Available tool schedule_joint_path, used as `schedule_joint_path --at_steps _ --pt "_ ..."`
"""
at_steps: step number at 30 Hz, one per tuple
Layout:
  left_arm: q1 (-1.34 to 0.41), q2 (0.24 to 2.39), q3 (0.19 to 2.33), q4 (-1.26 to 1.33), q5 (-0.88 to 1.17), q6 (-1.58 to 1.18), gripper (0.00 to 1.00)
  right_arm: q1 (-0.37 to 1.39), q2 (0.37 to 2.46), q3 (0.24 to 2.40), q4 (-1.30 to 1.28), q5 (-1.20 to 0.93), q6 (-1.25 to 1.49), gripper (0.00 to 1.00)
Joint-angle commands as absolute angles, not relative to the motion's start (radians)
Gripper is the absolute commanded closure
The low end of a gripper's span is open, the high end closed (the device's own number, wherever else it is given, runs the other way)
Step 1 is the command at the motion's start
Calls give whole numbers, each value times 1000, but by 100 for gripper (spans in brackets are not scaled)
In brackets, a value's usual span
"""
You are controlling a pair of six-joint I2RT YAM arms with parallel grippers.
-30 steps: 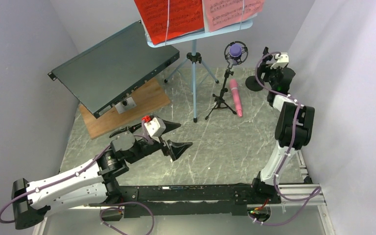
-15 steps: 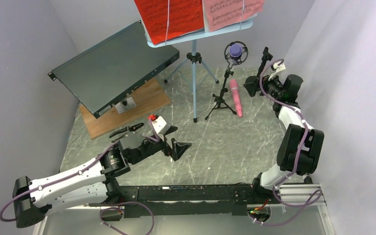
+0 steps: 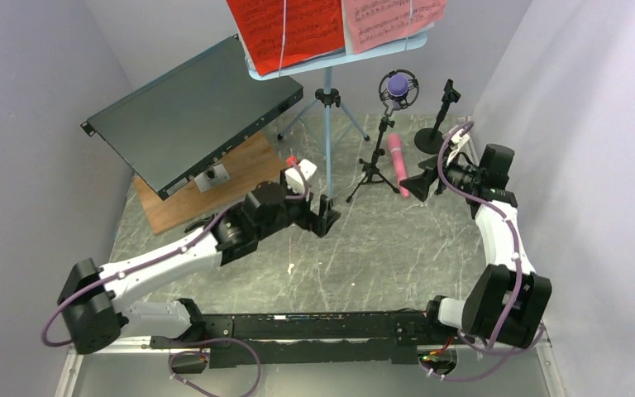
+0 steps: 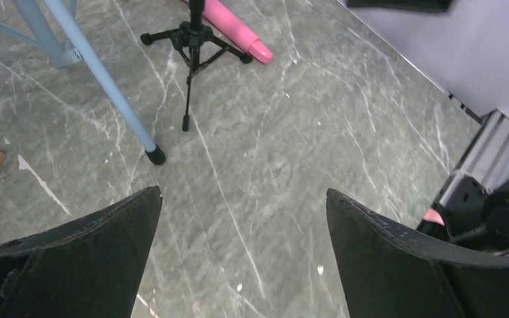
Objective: Pack up the instrument practice props
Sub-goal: Pick up the microphone stand with the microphone from the center of the board.
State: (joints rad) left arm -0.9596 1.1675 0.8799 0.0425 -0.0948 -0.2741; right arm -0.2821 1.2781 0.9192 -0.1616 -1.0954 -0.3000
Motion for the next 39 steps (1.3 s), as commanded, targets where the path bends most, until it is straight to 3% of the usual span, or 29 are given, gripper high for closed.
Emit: schedule_joint_path --at_steps 1,7,17,39 --pt "-885 1303 1015 99 60 -318 0 -297 1190 940 -389 -1160 -420 0" --pt "-834 1502 1181 138 141 -281 2 -358 1079 907 -437 -1156 -428 0" --pt "-767 1764 1370 325 233 -157 6 -387 1083 899 -477 -1101 -520 0" --pt "-749 2150 1692 533 220 -83 18 -387 1110 945 -573 -1124 -602 0"
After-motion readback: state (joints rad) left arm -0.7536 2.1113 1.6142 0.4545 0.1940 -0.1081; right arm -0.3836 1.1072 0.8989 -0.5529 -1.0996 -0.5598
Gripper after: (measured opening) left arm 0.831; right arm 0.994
